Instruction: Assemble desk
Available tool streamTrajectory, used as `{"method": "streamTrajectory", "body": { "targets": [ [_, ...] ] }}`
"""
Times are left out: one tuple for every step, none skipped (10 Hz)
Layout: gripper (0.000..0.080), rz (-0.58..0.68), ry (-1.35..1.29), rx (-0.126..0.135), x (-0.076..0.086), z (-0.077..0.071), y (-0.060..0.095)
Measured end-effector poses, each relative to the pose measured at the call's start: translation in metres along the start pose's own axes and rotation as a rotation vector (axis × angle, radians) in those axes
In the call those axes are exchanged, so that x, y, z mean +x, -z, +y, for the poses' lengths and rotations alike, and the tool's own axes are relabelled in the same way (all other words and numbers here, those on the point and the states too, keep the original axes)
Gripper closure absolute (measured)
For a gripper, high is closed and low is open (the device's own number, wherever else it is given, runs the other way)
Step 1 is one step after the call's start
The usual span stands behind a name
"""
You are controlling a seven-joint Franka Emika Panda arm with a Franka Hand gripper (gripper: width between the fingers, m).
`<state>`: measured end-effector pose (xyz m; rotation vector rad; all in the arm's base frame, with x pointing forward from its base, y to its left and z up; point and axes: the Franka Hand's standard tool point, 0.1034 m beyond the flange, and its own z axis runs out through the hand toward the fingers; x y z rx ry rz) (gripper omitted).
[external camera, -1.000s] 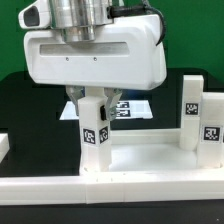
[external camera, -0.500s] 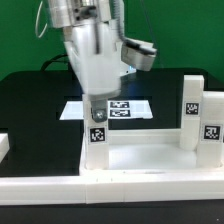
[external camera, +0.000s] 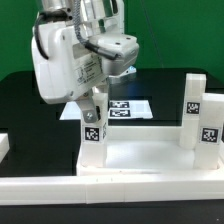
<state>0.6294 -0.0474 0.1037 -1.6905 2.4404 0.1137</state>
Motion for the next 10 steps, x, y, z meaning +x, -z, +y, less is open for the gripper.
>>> {"method": "streamTrajectory", "body": {
  "targets": [
    [0.0499,0.000,0.000,0.000,0.000,0.000,0.000],
    [0.0486,-0.001,0.003,0.000,0.000,0.000,0.000],
    [0.0486,-0.001,0.003,-0.001,0.000,0.000,-0.001],
    [0.0313,-0.001,0.003,-0.001,0.000,0.000,-0.001],
    [0.0182,-0.003,0.004,0.002,-0.001,-0.001,0.001],
    [0.0182,-0.018,0.023,0.021,-0.006,-0.006,0.018],
    [0.0159,-0.044,0.035,0.045,-0.012,-0.013,0.044],
    [0.0152,-0.060,0.036,0.066,-0.013,-0.018,0.062],
    [0.0152,-0.054,0.035,0.065,-0.011,-0.016,0.057],
    [0.0150,-0.051,0.037,0.061,-0.012,-0.016,0.054]
  ]
}}
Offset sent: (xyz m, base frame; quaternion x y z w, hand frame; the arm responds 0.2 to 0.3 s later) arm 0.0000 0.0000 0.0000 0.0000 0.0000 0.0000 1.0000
